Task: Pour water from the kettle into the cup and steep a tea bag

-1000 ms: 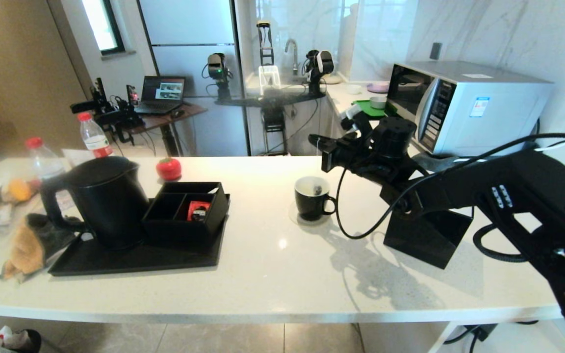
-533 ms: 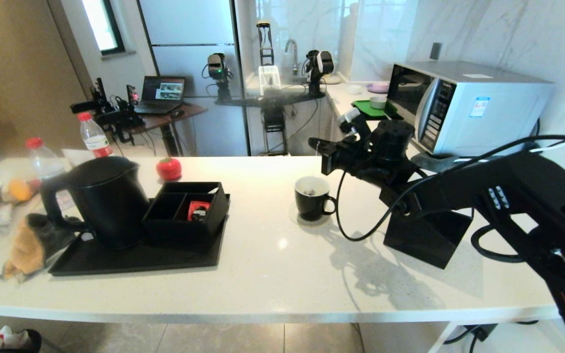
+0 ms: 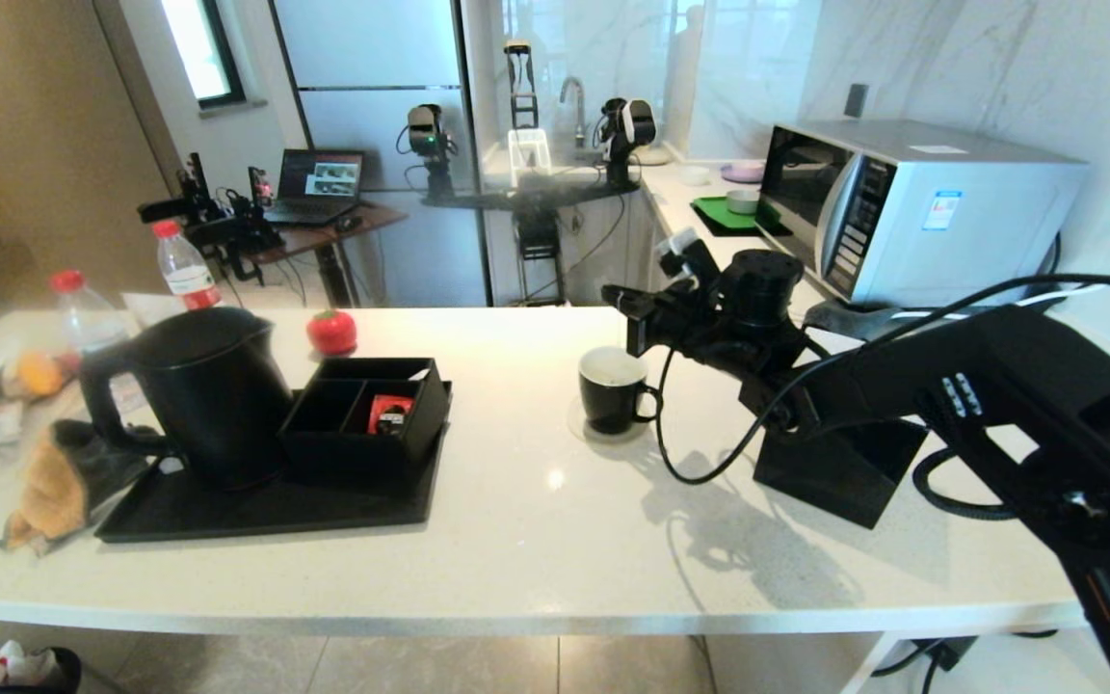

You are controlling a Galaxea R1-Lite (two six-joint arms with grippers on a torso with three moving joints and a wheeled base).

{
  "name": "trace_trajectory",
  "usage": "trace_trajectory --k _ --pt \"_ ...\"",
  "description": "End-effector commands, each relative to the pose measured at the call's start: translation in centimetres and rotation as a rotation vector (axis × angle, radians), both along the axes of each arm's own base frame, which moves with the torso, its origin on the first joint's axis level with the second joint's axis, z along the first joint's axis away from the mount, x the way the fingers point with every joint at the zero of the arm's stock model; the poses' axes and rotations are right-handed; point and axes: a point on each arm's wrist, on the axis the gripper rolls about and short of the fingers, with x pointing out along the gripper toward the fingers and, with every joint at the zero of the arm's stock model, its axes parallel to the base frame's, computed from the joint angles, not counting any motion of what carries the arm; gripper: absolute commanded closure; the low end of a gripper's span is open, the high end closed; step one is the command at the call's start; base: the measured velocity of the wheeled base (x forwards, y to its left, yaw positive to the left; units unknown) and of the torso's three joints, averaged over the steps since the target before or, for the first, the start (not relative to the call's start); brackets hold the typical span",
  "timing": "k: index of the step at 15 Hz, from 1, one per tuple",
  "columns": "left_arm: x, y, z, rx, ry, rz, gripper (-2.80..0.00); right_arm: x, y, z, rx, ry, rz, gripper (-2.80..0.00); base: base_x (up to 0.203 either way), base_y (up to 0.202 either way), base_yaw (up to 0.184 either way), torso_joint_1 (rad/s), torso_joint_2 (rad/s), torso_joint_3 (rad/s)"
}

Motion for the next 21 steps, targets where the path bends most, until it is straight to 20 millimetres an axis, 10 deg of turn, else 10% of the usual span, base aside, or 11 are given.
trace_trajectory --k 1,5,21 --pt "-0.7 0.2 0.2 -0.045 -0.078 -0.054 0.00 0.1 0.1 -0.2 0.000 -0.002 0.003 0.00 0.000 0.000 0.000 0.000 0.00 0.000" --pt "-3.3 2.0 0.1 -0.279 -0.323 -0.242 0.00 0.1 0.0 -0.3 0.000 -0.003 0.002 0.00 0.000 0.000 0.000 0.000 0.00 0.000" --pt "-4.1 2.7 0.1 -0.432 -0.199 -0.377 0.00 0.4 0.1 -0.8 -0.002 0.002 0.000 0.00 0.000 0.000 0.000 0.000 0.00 0.000"
